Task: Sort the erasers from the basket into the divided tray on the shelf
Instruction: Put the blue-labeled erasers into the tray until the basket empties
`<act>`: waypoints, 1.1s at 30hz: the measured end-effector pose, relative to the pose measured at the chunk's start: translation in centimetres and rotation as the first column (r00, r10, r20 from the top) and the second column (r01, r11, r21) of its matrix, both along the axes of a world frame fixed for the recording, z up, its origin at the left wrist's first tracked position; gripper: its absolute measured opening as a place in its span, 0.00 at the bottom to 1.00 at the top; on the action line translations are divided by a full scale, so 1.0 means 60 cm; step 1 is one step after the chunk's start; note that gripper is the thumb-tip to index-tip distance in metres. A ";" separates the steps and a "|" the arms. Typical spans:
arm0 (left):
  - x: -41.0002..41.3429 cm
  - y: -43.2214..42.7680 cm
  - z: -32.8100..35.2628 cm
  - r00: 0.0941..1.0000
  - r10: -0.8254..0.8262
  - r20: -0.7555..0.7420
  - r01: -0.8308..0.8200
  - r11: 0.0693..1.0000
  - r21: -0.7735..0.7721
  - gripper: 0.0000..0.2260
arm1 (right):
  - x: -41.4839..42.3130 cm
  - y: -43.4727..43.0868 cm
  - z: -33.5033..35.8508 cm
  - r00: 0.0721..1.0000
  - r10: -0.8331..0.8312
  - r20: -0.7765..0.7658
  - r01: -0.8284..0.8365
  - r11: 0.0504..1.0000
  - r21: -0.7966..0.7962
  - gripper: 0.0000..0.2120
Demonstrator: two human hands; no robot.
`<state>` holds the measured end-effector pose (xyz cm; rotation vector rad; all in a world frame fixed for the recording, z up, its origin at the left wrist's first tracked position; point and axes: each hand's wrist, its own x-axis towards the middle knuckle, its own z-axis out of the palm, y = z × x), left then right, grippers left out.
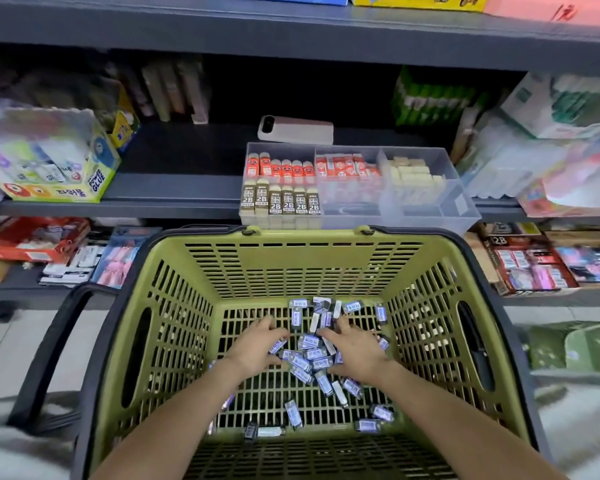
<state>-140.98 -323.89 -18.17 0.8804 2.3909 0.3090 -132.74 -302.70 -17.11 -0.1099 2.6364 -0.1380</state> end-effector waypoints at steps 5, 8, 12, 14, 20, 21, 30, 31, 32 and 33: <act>-0.011 -0.012 0.005 0.986 0.152 0.070 -0.157 0.984 0.078 0.16 | 0.004 0.014 -0.011 0.998 0.036 -0.051 -0.041 0.994 -0.097 0.28; -0.014 -0.010 0.033 0.691 0.502 0.520 -0.658 0.735 0.165 0.14 | 0.002 0.013 -0.014 0.999 -0.017 -0.035 0.011 0.987 -0.161 0.26; -0.011 0.000 0.081 0.011 0.377 0.926 -0.954 0.281 -0.103 0.09 | -0.005 0.007 0.012 0.960 -0.281 0.014 0.260 0.866 -0.427 0.20; -0.006 0.010 0.101 -0.039 0.292 0.956 -0.944 0.302 -0.131 0.06 | -0.017 -0.004 0.050 0.897 -0.436 0.066 0.374 0.673 -0.638 0.18; 0.010 0.038 0.156 -0.079 0.087 0.993 -0.951 0.292 -0.101 0.10 | -0.037 -0.045 0.181 0.815 -0.563 0.135 0.300 0.212 -0.930 0.18; 0.009 0.040 0.168 -0.073 0.059 0.996 -0.955 0.284 -0.087 0.11 | -0.037 -0.049 0.201 0.813 -0.569 0.123 0.271 0.183 -0.945 0.18; 0.005 0.059 0.277 -0.121 -0.246 0.962 -0.976 0.207 -0.070 0.14 | -0.045 -0.073 0.321 0.834 -0.449 -0.320 -0.037 0.532 -0.846 0.25; 0.003 0.061 0.287 -0.128 -0.240 0.962 -0.974 0.212 -0.077 0.18 | -0.047 -0.074 0.326 0.839 -0.357 -0.410 -0.072 0.674 -0.735 0.25; 0.000 0.062 0.294 -0.131 -0.219 0.967 -0.973 0.217 -0.082 0.22 | -0.049 -0.075 0.329 0.849 -0.263 -0.458 -0.096 0.776 -0.623 0.25; -0.002 0.063 0.302 -0.131 -0.189 0.973 -0.971 0.223 -0.088 0.23 | -0.050 -0.076 0.332 0.863 -0.192 -0.467 -0.106 0.835 -0.540 0.26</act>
